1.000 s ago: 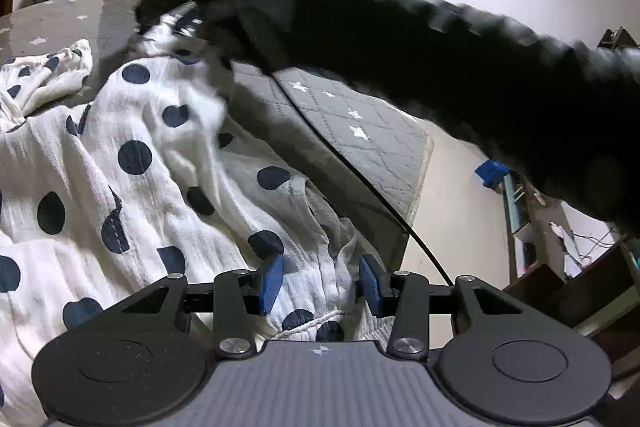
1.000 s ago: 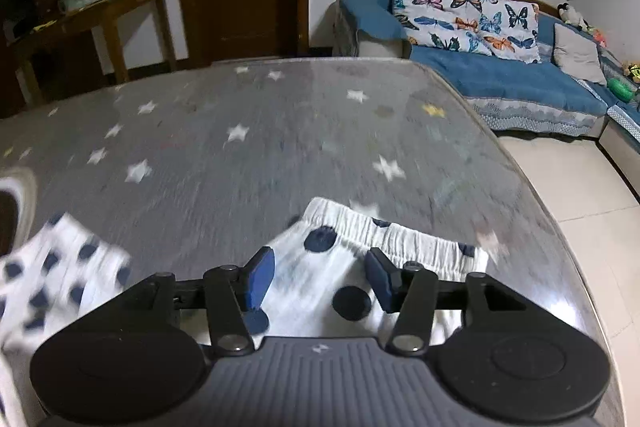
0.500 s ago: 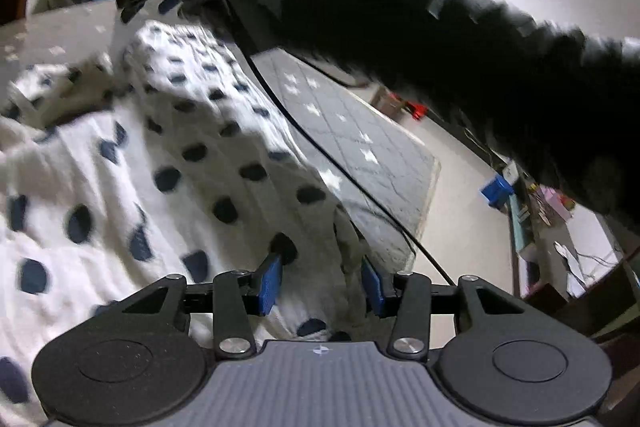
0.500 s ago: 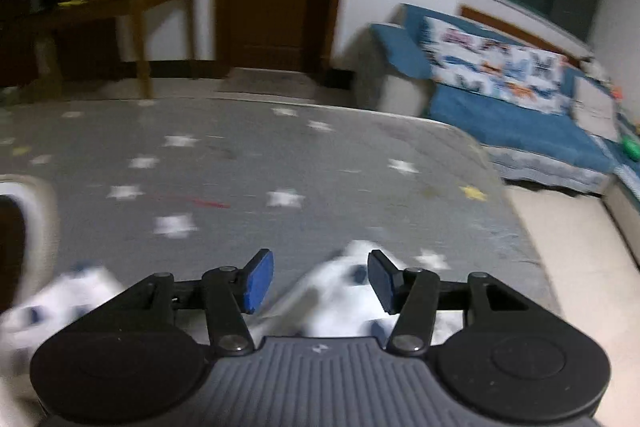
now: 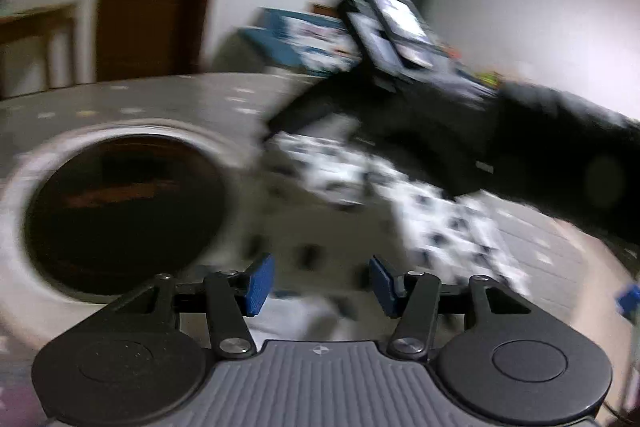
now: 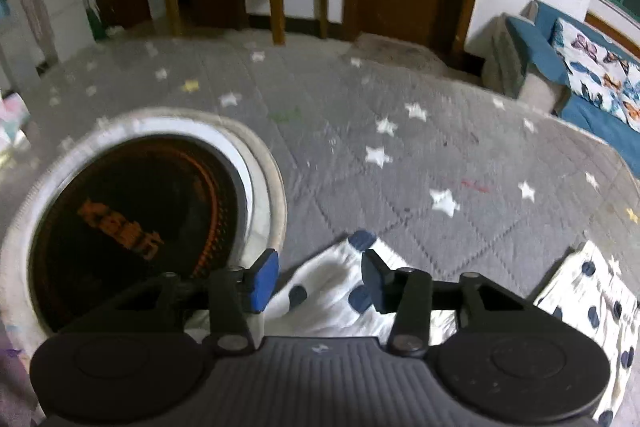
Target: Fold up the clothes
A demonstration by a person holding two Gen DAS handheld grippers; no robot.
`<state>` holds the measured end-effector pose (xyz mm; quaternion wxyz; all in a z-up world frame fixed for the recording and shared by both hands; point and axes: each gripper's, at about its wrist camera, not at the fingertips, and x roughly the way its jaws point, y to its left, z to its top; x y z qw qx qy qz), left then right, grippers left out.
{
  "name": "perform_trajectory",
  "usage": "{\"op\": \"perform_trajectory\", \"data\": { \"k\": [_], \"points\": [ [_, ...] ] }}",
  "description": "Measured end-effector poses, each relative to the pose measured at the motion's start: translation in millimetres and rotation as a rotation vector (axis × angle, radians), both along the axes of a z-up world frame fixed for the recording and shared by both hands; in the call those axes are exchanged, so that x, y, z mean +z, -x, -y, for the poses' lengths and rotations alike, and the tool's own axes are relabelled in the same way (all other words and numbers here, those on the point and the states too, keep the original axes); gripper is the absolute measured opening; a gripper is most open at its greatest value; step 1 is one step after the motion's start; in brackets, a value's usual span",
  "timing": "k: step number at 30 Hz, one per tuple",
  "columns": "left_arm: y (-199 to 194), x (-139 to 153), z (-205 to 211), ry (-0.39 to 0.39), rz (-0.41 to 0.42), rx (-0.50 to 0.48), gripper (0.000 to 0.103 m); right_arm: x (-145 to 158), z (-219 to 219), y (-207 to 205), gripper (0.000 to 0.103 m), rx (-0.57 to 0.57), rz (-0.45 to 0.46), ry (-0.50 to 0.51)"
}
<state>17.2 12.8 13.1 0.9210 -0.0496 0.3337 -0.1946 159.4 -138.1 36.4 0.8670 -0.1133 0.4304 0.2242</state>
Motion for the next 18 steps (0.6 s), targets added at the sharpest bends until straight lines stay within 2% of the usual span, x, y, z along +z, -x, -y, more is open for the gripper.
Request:
{"op": "perform_trajectory", "data": {
  "k": [2,3,4,7,13,15,17,18],
  "points": [
    [-8,-3,-12,-0.01,0.0,0.074,0.057,-6,-2,0,0.034,-0.013,-0.019,0.021],
    [-12,-4,-18,-0.01,-0.002,0.104,0.057,-9,-2,2,0.028,-0.018,-0.024,0.028],
    [-16,-7,-21,-0.008,-0.006,0.119,0.057,-10,-2,2,0.017,-0.022,-0.026,0.037],
    [-26,-13,-23,-0.019,-0.019,0.136,0.057,-9,-7,2,0.003,-0.027,-0.015,0.045],
    [-44,-30,-23,-0.022,-0.069,0.137,0.053,31,-13,13,0.002,0.016,0.081,-0.059],
    [-47,-33,-24,-0.016,-0.077,0.138,0.043,46,-13,17,0.002,0.026,0.125,-0.098],
    [-49,-37,-24,-0.011,-0.086,0.14,0.026,62,-11,21,0.002,0.04,0.169,-0.14],
    [-49,-38,-25,-0.009,-0.089,0.143,0.022,69,-9,22,0.002,0.044,0.189,-0.165]
  ]
}}
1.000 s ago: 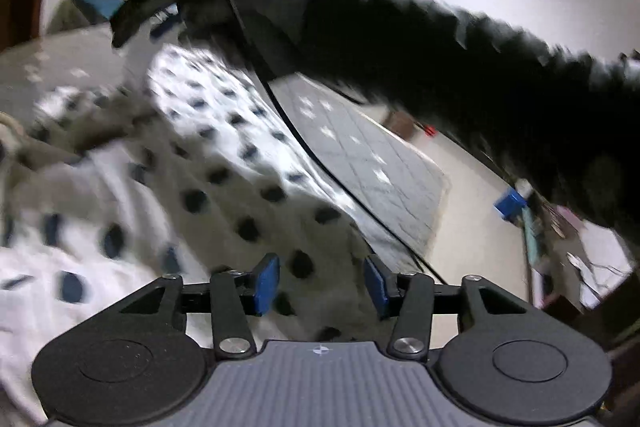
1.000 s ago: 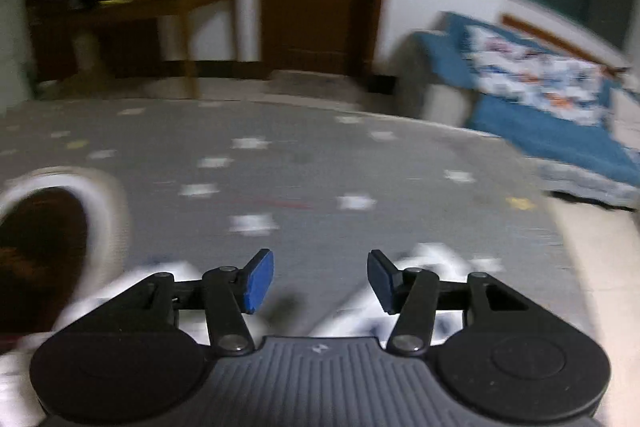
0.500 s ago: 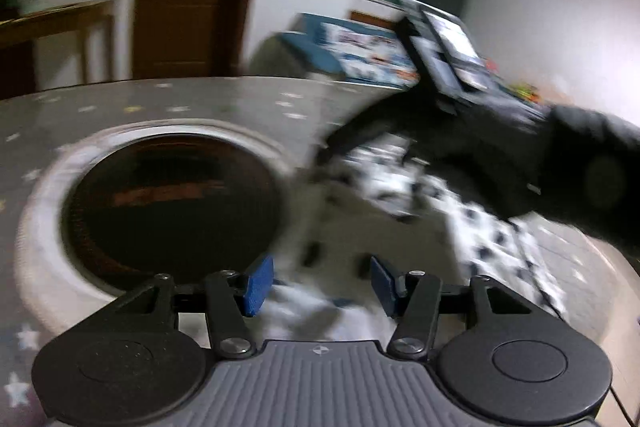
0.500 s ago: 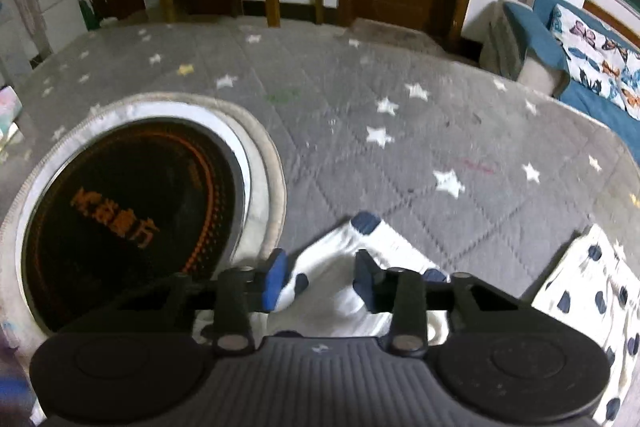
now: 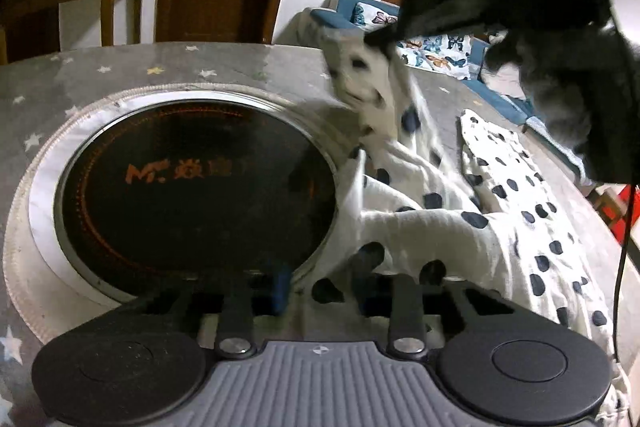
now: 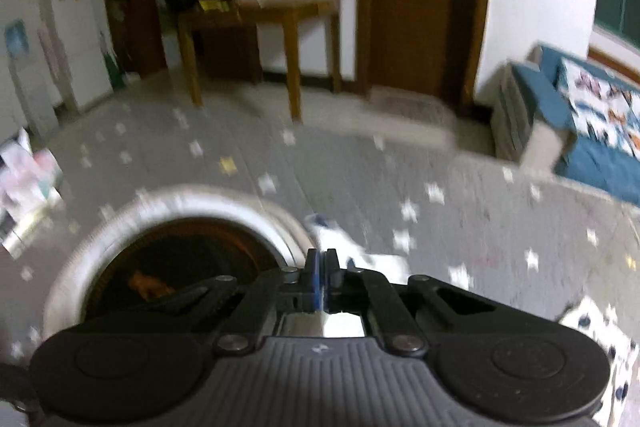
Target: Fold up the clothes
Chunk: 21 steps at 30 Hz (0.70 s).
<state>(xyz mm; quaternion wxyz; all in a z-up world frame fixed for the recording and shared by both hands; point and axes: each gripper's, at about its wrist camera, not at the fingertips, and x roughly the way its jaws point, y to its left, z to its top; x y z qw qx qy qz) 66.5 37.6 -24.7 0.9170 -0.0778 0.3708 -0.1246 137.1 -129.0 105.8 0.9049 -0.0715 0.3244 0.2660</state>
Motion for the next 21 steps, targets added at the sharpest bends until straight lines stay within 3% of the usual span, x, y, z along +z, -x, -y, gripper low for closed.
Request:
{"op": "perform_trajectory", "data": {
  "k": [2,5,11,14,18,21],
  "points": [
    [2,1,-4,0.002,0.003,0.015,0.012,11,9,3,0.002,-0.011,0.044,-0.037],
    [7,4,-13,0.01,0.008,0.05,0.008,14,29,-3,0.002,-0.093,0.069,-0.034],
    [13,7,-24,0.009,0.01,0.112,0.006,-25,65,-33,0.009,-0.296,0.003,0.146],
    [15,9,-27,0.008,0.016,0.123,0.007,-34,65,-32,0.01,-0.262,-0.058,0.124],
    [12,12,-28,0.024,0.015,0.108,0.007,-43,34,-21,0.019,-0.092,-0.119,0.096],
    [10,14,-24,0.035,0.021,0.077,0.008,-58,9,-20,0.02,-0.016,-0.178,0.114]
  ]
}}
